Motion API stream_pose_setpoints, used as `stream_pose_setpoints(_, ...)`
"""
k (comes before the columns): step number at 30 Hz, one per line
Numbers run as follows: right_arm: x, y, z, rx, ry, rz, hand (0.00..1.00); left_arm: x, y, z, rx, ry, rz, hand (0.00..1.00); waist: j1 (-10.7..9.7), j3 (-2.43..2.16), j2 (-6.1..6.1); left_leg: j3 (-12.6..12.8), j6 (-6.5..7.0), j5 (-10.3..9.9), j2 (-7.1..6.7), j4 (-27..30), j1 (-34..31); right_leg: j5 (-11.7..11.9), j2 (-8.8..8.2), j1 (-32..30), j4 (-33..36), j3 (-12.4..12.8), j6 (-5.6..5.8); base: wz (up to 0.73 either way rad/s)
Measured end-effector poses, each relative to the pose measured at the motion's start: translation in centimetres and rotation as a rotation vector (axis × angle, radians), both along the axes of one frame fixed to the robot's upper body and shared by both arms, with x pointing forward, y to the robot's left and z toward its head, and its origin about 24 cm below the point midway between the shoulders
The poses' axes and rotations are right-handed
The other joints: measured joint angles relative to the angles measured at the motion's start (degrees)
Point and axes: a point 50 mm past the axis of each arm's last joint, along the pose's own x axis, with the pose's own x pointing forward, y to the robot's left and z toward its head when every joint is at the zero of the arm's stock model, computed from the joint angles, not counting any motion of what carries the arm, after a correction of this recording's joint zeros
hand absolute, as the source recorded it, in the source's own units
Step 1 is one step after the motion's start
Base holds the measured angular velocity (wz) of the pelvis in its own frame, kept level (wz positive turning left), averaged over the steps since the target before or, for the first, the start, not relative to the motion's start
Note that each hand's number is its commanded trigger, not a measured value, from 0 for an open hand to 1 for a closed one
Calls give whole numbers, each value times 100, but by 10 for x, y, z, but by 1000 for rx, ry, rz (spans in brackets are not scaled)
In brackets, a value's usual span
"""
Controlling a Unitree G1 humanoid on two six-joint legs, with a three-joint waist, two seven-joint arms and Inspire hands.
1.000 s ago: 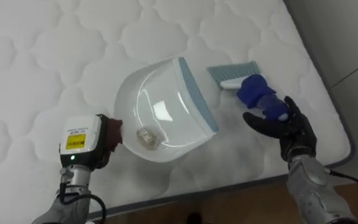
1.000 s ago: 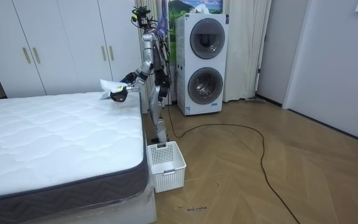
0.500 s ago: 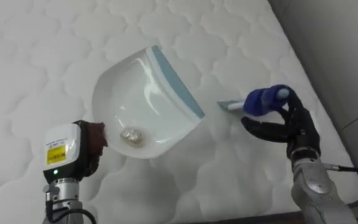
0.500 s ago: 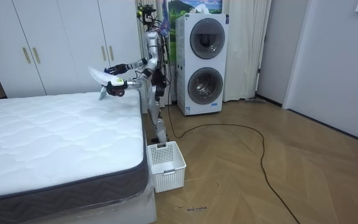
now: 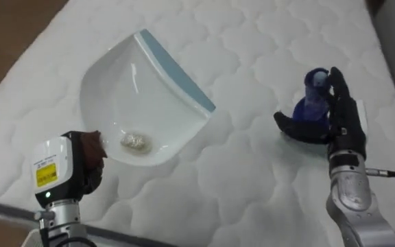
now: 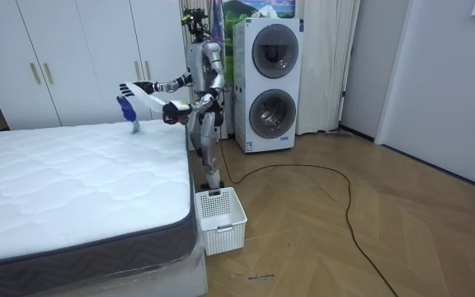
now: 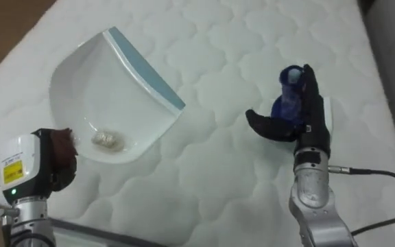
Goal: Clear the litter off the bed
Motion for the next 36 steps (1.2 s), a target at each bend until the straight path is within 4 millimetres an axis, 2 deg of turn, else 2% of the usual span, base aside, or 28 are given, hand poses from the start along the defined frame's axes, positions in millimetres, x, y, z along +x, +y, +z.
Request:
stream_pose_setpoints(1, 0, -3, 2, -8, -8, -4, 0, 0, -1, 0, -5, -2, -5, 100, 32, 1, 27, 294, 74, -170, 137, 325, 82, -60, -33, 145, 4, -306, 32, 116)
stream_pose_setpoints(2, 1, -3, 4, -16, -13, 6, 0, 0, 0, 0, -6, -3, -3, 100, 52, 12, 37, 369, 1, -244, 157, 348, 170, -129, -63, 283, 35, -513, 80, 107)
stream_pose_setpoints(3, 1, -3, 6, -17, -19, 9, 0, 0, 0, 0, -8, -4, -2, 100, 47, 24, 51, 394, -2, -256, 123, 286, 185, -163, -76, 372, 76, -602, 117, 101)
stream_pose_setpoints(4, 2, -2, 8, -13, -31, 16, 0, 0, -1, 0, -16, -5, 2, 100, 41, 24, 46, 411, 15, -262, 23, 124, 227, -222, -117, 433, 134, -682, 171, 95)
stream_pose_setpoints(5, 3, 0, 13, -12, -51, 23, 0, 1, -1, 0, -22, -7, 5, 100, 35, 25, 47, 320, 65, -229, -94, -32, 212, -255, -143, 434, 169, -616, 189, 86)
stream_pose_setpoints(7, 4, 2, 16, -13, -64, 30, 0, 0, 0, 0, -22, -6, 8, 100, 79, 25, 47, 191, 99, -137, -240, -183, 192, -250, -162, 442, 142, -565, 205, 58)
stream_pose_setpoints(11, 4, 3, 15, -12, -61, 33, 0, 1, 0, 1, -24, -8, 10, 100, 182, 26, 46, 4, 121, -96, -363, -272, 191, -218, -158, 541, 53, -622, 262, 28)
stream_pose_setpoints(15, 4, 3, 15, 3, -60, 30, 0, 2, -1, 1, -24, -10, 8, 100, 328, 32, -5, -50, 183, -47, -538, -450, 221, -191, -242, 551, 97, -632, 309, 13)
stream_pose_setpoints(16, 3, 4, 14, 1, -60, 29, 0, 3, -1, 1, -25, -11, 7, 100, 330, 32, -10, -169, 202, -45, -594, -446, 171, -182, -233, 562, 148, -667, 325, 40)
stream_pose_setpoints(18, 3, 4, 14, -4, -59, 23, 0, 5, -3, 4, -28, -16, -6, 100, 232, 24, -30, -438, 270, -22, -712, -439, 114, -171, -243, 595, 203, -575, 341, 78)
stream_pose_setpoints(19, 3, 4, 14, -6, -60, 17, 0, 7, -4, 6, -30, -24, -15, 100, 134, 23, -36, -669, 332, 11, -793, -442, 84, -171, -255, 593, 284, -396, 341, 100)
stream_pose_setpoints(20, 1, 3, 13, -6, -58, 4, 0, 8, -7, 6, -31, -23, -26, 100, 115, 22, -34, -849, 383, 25, -881, -432, 77, -170, -269, 579, 408, -110, 342, 97)
stream_pose_setpoints(21, 1, 2, 12, -6, -57, -1, 0, 7, -8, 6, -31, -21, -31, 100, 96, 21, -33, -969, 411, 35, -941, -425, 73, -169, -261, 575, 440, 61, 343, 88)
stream_pose_setpoints(22, 0, 2, 12, -9, -56, -6, 0, 7, -10, 5, -36, -19, -39, 100, 35, 21, -27, -1246, 478, 53, -1068, -415, 46, -169, -219, 498, 526, 459, 340, 74)
stream_pose_setpoints(23, 0, 1, 12, -19, -56, -8, 0, 8, -11, 5, -41, -18, -42, 100, -11, 26, -4, -1486, 532, 70, -1150, -406, 14, -178, -145, 449, 554, 731, 302, 79)
stream_pose_setpoints(24, -2, 2, 10, -57, -47, -5, 0, 7, -13, 4, -46, -14, -42, 100, -15, 39, 72, -2084, 607, 122, -1307, -464, -5, -271, 169, 234, 582, 1457, 153, 61)
stream_pose_setpoints(25, -6, 4, 6, -81, -32, 1, 0, 5, -11, 3, -49, -8, -37, 100, -15, 19, 125, -2602, 606, 233, -1407, -619, 45, -289, 485, 10, 580, 1840, 106, 71)
stream_pose_setpoints(26, -8, 7, 3, -97, -23, 5, 0, 5, -9, 3, -43, -9, -34, 100, -75, 21, 130, -3163, 597, 410, -1534, -780, 133, -257, 725, -166, 488, 2090, 61, 67)
stream_pose_setpoints(27, -8, 8, 2, -100, -21, 6, 0, 5, -8, 4, -40, -9, -34, 100, -147, 23, 133, -3493, 594, 493, -1614, -839, 184, -227, 847, -225, 379, 2226, 39, 88)
stream_pose_setpoints(28, -9, 8, 1, -108, -18, 2, 0, 5, -8, 3, -36, -3, -39, 100, -198, 20, 131, -4105, 521, 631, -1770, -952, 305, -111, 1008, -303, 148, 2483, -12, 92)
stream_pose_setpoints(29, -11, 7, 0, -125, -16, -7, 0, 4, -8, 2, -38, 14, -47, 100, -266, 18, 130, -4709, 386, 727, -1916, -1060, 451, 59, 1142, -357, -90, 2710, -40, 89)
stream_pose_setpoints(30, -11, 7, 0, -126, -17, -8, 0, 4, -9, 1, -40, 21, -49, 100, -297, 17, 127, -5038, 310, 780, -1985, -1114, 531, 168, 1211, -381, -200, 2824, -79, 85)
stream_pose_setpoints(31, -13, 7, -1, -128, -14, -17, 0, 5, -9, 1, -42, 38, -60, 100, -296, 25, 143, -5662, 188, 864, -2079, -1251, 683, 409, 1362, -404, -391, 3044, -136, 92)
stream_pose_setpoints(32, -16, 6, -2, -133, -11, -28, 0, 5, -9, 1, -42, 51, -68, 100, -313, -3, 99, -6195, -6, 984, -2147, -1445, 820, 645, 1466, -439, -652, 3184, -190, 92)
stream_pose_setpoints(33, -16, 6, -1, -143, -15, -31, 0, 6, -9, 1, -40, 55, -70, 100, -318, -23, 60, -6345, -108, 1050, -2170, -1544, 842, 761, 1460, -444, -764, 3219, -200, 92)
stream_pose_setpoints(34, -16, 6, 2, -174, -33, -34, 0, 8, -8, 2, -37, 59, -75, 100, -303, -13, -33, -6235, -193, 1105, -2167, -1578, 767, 970, 1401, -448, -917, 3192, -186, 69)
stream_pose_setpoints(35, -15, 7, 4, -186, -46, -35, 0, 9, -7, 3, -34, 57, -76, 100, -286, 8, -72, -5989, -189, 1103, -2166, -1499, 655, 1055, 1346, -447, -936, 3179, -150, 69)
stream_pose_setpoints(36, -14, 7, 6, -203, -56, -33, 0, 8, -6, 2, -30, 65, -76, 100, -129, 11, -107, -5727, -97, 1033, -2277, -1250, 478, 1160, 1239, -446, -903, 3216, -79, 37)
